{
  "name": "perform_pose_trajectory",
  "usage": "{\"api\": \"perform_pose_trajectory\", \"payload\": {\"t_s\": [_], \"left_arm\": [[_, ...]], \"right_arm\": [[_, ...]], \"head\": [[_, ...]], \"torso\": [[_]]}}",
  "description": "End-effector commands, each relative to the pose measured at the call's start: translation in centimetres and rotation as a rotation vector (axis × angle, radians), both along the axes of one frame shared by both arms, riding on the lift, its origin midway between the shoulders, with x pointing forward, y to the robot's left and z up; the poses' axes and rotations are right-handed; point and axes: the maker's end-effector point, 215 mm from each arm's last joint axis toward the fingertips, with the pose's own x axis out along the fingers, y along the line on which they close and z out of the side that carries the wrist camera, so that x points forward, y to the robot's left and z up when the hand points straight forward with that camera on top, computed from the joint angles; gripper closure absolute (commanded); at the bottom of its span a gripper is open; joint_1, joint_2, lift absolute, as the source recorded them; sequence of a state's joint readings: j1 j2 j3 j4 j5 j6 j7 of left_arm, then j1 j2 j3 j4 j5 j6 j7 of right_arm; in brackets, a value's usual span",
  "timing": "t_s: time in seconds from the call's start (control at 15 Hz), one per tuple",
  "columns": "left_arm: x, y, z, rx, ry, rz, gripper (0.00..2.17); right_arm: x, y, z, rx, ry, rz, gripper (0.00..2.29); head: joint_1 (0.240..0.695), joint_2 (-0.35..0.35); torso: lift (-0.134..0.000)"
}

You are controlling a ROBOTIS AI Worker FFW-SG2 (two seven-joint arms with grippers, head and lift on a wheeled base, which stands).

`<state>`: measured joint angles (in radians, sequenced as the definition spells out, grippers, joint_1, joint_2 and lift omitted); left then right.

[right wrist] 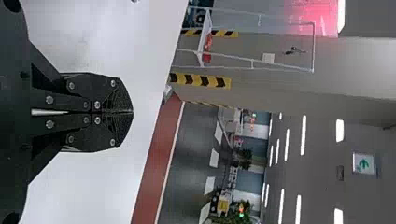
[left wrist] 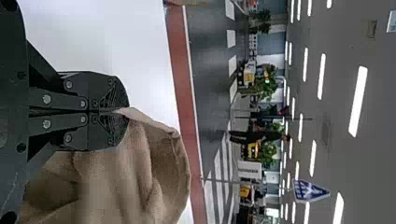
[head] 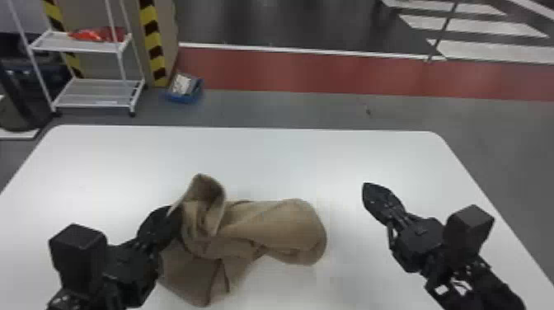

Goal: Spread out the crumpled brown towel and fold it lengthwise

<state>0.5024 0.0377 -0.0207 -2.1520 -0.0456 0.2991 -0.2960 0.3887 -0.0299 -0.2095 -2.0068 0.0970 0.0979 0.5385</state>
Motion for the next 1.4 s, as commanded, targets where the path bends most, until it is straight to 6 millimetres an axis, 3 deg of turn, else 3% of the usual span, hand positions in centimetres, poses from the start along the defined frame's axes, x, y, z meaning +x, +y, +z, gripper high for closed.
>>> {"api": "perform_pose_trajectory", "payload": {"t_s": [0.0, 0.27, 0.33, 0.4, 0.47, 0.53, 0.67, 0.87, 1.07, 1.33], "left_arm": [[0.0, 1.1, -1.3, -0.001, 0.046, 0.018, 2.15], [-0.1, 1.3, -1.6, -0.007, 0.058, 0.02, 2.15], [-0.1, 1.1, -1.6, -0.009, 0.058, 0.017, 2.15], [-0.1, 0.8, -1.7, -0.011, 0.059, 0.013, 2.15], [-0.1, 0.7, -1.7, -0.011, 0.06, 0.013, 2.15], [-0.1, 0.7, -1.7, -0.009, 0.06, 0.012, 2.15], [-0.1, 0.7, -1.8, -0.011, 0.062, 0.012, 2.14], [-0.3, 0.7, -2.1, -0.009, 0.068, 0.01, 2.15], [-0.4, 0.7, -2.3, -0.011, 0.072, 0.011, 2.15], [-0.5, 0.8, -2.2, -0.009, 0.069, 0.011, 2.15]], "right_arm": [[0.0, -0.5, 1.6, -0.107, -0.033, 0.043, 1.69], [0.3, -1.3, 3.5, -0.224, -0.058, 0.076, 1.69], [0.1, -0.7, 3.2, -0.22, -0.046, 0.105, 1.52], [-1.2, 1.4, 2.7, -0.196, -0.029, 0.204, 0.75], [-2.8, 3.4, 2.2, -0.186, -0.022, 0.28, 0.25], [-4.7, 5.5, 1.4, -0.205, -0.013, 0.382, 0.06], [-6.7, 7.8, -0.3, -0.227, 0.031, 0.499, 0.03], [-7.3, 8.6, -1.3, -0.253, 0.045, 0.533, 0.05], [-6.3, 9.7, -3.3, -0.251, 0.089, 0.546, 0.07], [-3.4, 9.1, -7.6, -0.21, 0.212, 0.519, 0.17]], "head": [[0.695, -0.103], [0.695, -0.091], [0.695, -0.094], [0.695, -0.096], [0.695, -0.091], [0.695, -0.08], [0.695, -0.027], [0.695, 0.007], [0.695, 0.021], [0.695, 0.031]], "torso": [[-0.124], [-0.124], [-0.124], [-0.124], [-0.124], [-0.124], [-0.124], [-0.124], [-0.124], [-0.124]]}}
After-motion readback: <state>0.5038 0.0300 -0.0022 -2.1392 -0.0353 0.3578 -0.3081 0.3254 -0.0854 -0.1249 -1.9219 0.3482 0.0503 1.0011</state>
